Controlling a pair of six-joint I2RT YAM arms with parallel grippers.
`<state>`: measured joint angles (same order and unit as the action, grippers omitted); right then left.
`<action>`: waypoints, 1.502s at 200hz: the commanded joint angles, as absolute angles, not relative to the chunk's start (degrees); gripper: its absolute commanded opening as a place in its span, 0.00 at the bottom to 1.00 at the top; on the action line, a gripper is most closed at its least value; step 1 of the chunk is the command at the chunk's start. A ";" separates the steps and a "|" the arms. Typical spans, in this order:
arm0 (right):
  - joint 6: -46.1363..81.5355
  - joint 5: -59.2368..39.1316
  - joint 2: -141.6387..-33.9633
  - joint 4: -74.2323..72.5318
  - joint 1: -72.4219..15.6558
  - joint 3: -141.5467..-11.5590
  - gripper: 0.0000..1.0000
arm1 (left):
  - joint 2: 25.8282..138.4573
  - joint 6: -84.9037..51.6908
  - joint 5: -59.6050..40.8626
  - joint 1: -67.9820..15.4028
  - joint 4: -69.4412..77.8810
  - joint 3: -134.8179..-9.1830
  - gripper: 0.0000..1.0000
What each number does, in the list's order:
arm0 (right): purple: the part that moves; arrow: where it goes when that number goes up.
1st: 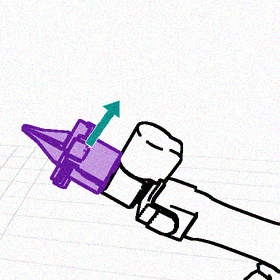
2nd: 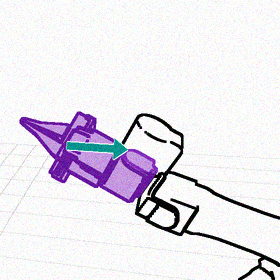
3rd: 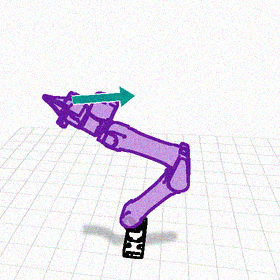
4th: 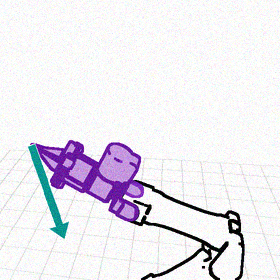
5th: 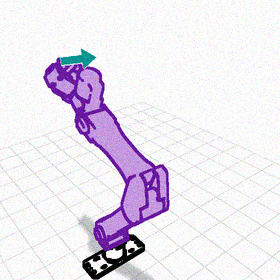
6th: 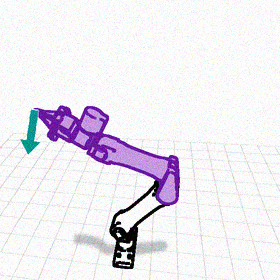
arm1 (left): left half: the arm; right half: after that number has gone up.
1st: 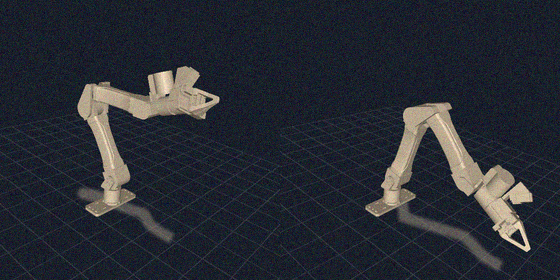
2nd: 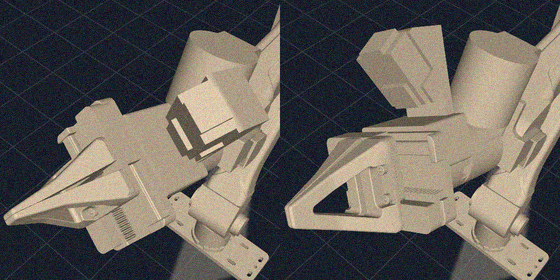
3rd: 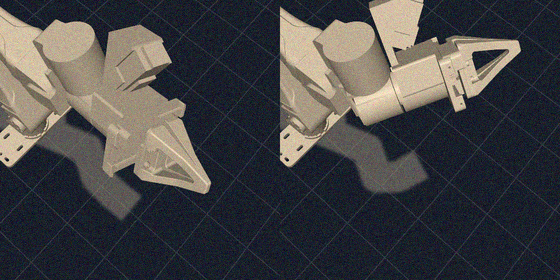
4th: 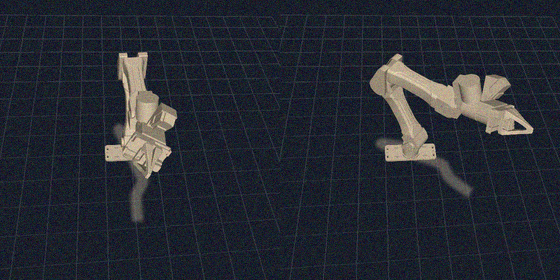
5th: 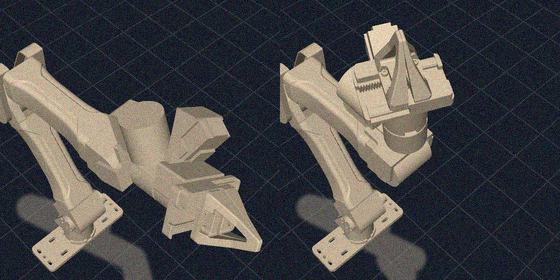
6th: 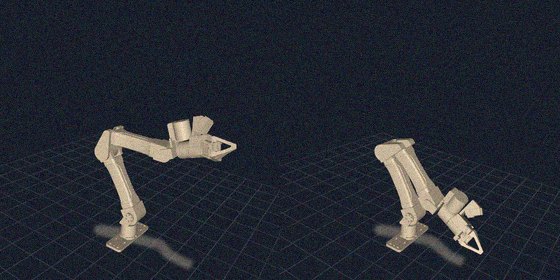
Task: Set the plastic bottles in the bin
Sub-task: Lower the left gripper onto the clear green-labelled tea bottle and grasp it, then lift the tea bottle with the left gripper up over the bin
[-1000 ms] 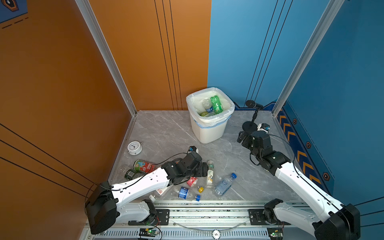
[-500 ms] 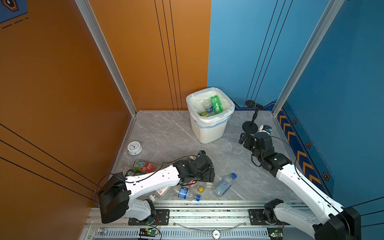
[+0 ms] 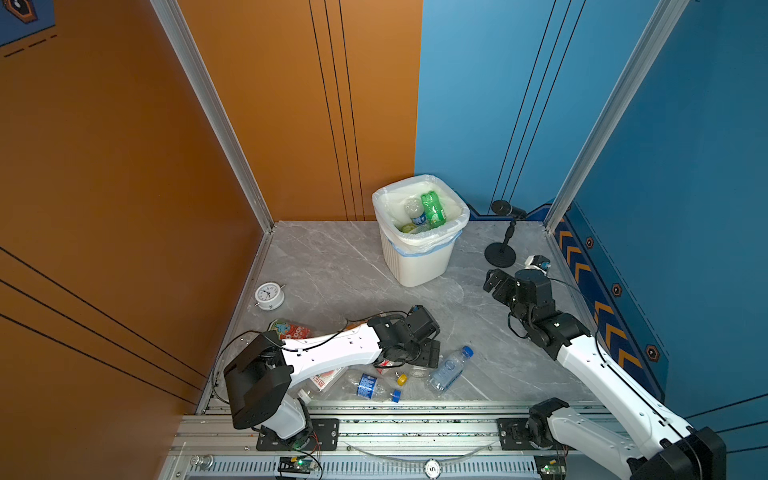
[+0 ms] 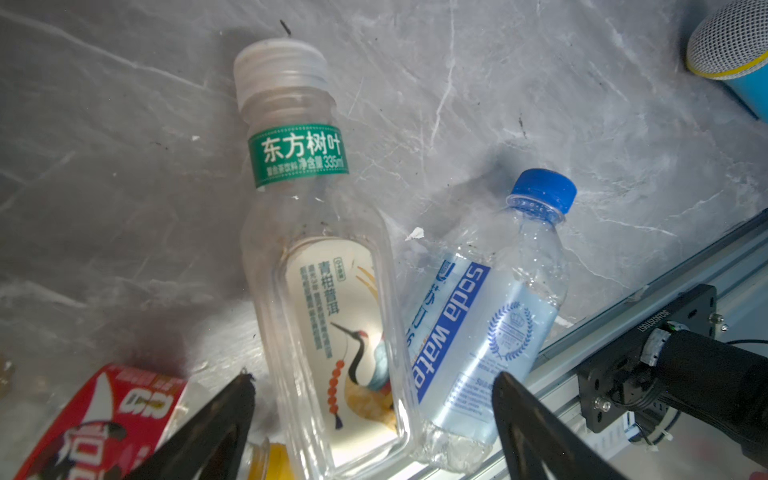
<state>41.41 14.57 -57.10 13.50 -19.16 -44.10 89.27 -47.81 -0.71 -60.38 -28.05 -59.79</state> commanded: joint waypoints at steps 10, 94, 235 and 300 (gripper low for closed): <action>41.98 13.57 -55.60 14.42 -18.33 -43.07 0.99 | 91.96 -45.01 -2.06 -59.44 -30.07 -62.72 0.88; 42.43 13.18 -55.15 14.32 -17.18 -42.22 0.99 | 97.55 -44.91 -3.87 -57.31 -28.67 -63.46 0.74; 42.73 11.52 -56.86 12.73 -15.65 -42.01 1.00 | 95.88 -42.24 -5.17 -52.00 -25.05 -64.85 0.49; 42.97 11.43 -56.52 12.81 -15.22 -42.32 1.00 | 85.68 -29.00 -4.87 -51.77 -21.60 -70.94 0.49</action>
